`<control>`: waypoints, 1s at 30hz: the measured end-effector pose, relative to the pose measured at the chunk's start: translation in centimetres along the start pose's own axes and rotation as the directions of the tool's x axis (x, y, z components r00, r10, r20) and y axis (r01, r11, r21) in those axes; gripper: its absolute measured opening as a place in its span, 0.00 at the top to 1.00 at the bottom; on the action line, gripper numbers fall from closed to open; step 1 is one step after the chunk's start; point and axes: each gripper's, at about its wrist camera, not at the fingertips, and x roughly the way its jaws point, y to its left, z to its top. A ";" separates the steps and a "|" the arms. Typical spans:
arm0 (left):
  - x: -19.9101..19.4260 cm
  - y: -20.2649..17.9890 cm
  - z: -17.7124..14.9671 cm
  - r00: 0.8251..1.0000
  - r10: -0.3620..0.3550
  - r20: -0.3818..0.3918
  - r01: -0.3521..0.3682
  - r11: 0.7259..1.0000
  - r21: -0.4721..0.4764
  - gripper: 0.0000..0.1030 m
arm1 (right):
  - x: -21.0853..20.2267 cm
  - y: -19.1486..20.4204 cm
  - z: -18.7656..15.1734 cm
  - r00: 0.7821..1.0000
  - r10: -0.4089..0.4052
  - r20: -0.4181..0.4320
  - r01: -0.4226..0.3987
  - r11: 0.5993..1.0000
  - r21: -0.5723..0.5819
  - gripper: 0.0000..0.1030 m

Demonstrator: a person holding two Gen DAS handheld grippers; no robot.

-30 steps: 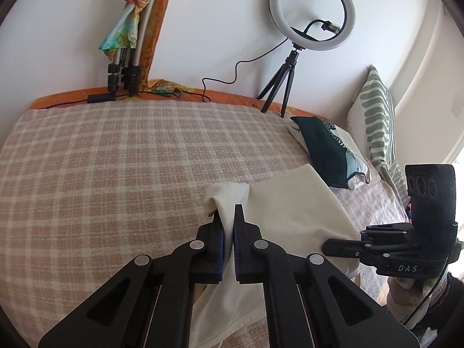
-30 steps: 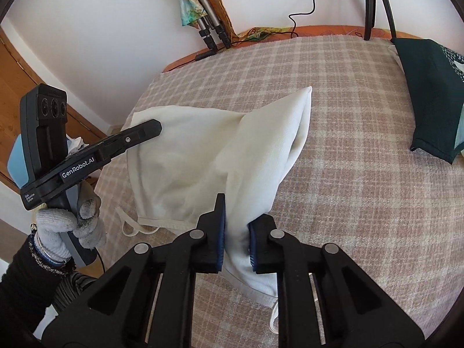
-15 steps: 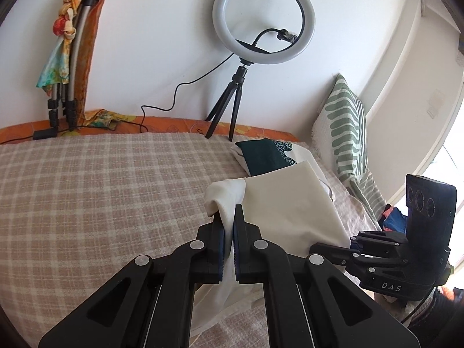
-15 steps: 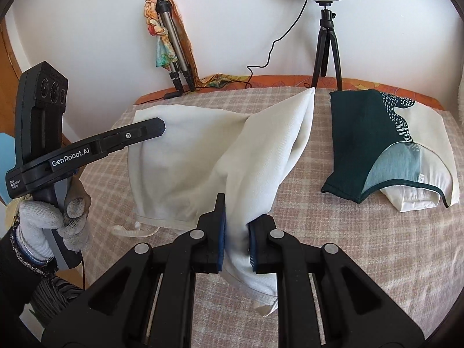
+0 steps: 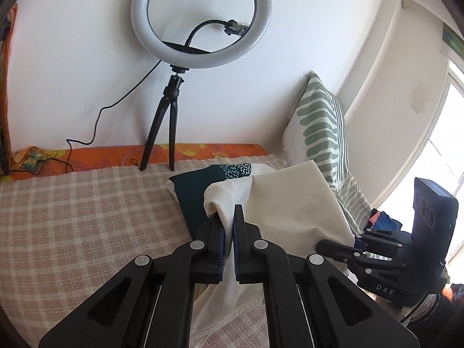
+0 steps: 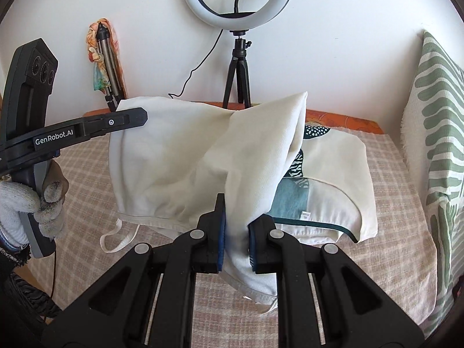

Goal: Fold small clothes
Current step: 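Carry the lifted camisole with both tools onto the dark green garment stack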

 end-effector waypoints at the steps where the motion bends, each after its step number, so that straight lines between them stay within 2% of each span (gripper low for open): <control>1: 0.8 -0.4 0.4 1.000 -0.008 0.002 0.008 1.000 -0.001 0.97 | -0.1 -0.9 0.2 1.000 -0.019 0.003 0.019 1.000 0.001 0.87; 9: 7.0 -3.0 2.7 1.000 -0.024 0.011 0.024 0.999 0.024 0.97 | 1.8 -7.9 2.3 0.989 -0.150 0.002 0.150 0.989 -0.004 0.87; 17: 11.6 -2.9 3.7 1.000 0.017 0.008 -0.017 1.000 0.022 0.97 | 5.4 -11.7 3.8 0.983 -0.186 -0.008 0.186 0.983 -0.013 0.87; 22: 13.6 -1.9 4.0 0.997 0.080 0.002 -0.080 0.996 0.036 0.97 | 8.4 -14.2 3.4 0.989 -0.138 -0.048 0.141 0.988 0.062 0.87; 25: 14.1 -1.4 4.2 0.985 0.172 0.021 -0.173 0.983 0.066 0.97 | 10.0 -15.8 3.0 0.992 -0.097 -0.081 0.107 0.986 0.131 0.87; 27: 14.3 -0.7 4.6 0.977 0.213 0.013 -0.213 0.975 0.053 0.97 | 10.7 -17.1 2.6 0.992 -0.060 -0.111 0.080 0.980 0.184 0.87; 29: 14.4 0.3 4.8 0.980 0.199 -0.009 -0.199 0.980 0.018 0.95 | 10.8 -18.1 2.3 0.992 -0.030 -0.126 0.059 0.969 0.239 0.77; 30: 14.3 0.5 4.9 0.981 0.194 -0.015 -0.193 0.981 0.014 0.94 | 10.7 -18.6 2.1 0.991 -0.031 -0.130 0.065 0.963 0.263 0.59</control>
